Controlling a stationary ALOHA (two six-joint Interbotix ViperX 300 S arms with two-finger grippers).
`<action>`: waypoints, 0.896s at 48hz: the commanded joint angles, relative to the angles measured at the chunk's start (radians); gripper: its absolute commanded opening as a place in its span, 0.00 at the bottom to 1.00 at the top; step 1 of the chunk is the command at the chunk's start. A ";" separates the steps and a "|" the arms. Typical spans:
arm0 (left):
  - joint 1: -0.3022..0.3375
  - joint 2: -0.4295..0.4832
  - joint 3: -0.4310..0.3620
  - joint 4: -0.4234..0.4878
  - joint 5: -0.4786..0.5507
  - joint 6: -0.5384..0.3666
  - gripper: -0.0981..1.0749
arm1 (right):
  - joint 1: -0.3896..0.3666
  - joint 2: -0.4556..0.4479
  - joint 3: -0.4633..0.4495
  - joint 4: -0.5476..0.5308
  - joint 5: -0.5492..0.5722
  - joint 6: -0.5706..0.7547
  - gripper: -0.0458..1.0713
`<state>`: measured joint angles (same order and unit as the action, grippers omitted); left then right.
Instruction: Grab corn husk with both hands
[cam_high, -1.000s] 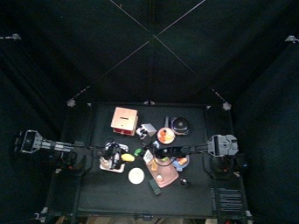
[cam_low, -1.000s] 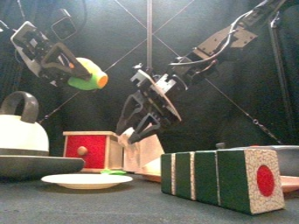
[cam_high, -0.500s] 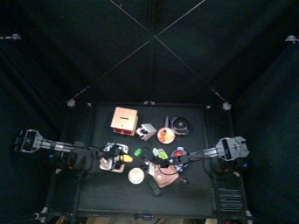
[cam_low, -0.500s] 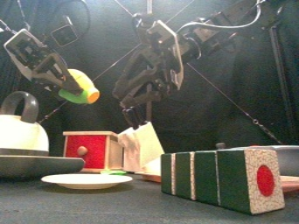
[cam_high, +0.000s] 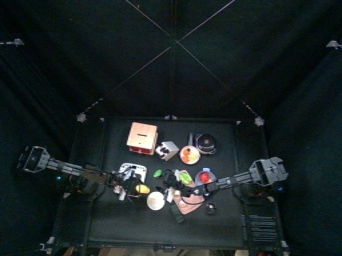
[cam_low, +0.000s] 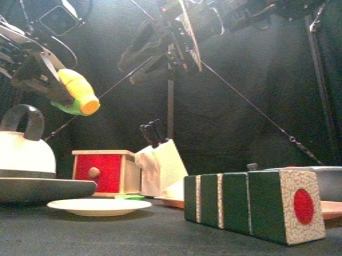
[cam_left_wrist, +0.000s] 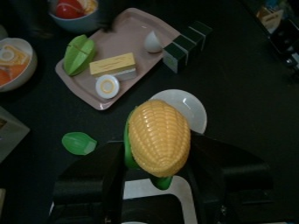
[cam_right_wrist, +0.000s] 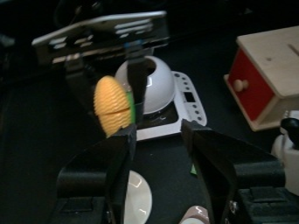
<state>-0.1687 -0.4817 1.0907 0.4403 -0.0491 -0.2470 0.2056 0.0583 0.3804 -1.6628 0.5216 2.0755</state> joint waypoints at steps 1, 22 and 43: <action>0.000 -0.014 -0.015 0.005 -0.003 -0.002 0.74 | 0.005 -0.052 0.008 -0.049 0.021 0.058 0.77; 0.002 -0.041 -0.012 -0.020 -0.008 -0.006 0.74 | -0.006 -0.037 0.002 -0.147 -0.152 0.225 0.77; 0.006 -0.041 -0.015 -0.054 -0.021 -0.003 0.74 | -0.003 0.107 -0.106 -0.399 -0.198 0.210 0.77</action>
<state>-0.1641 -0.5185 1.0937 0.3881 -0.0598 -0.2516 0.2010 0.1703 0.3114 -2.0064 0.3298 2.2856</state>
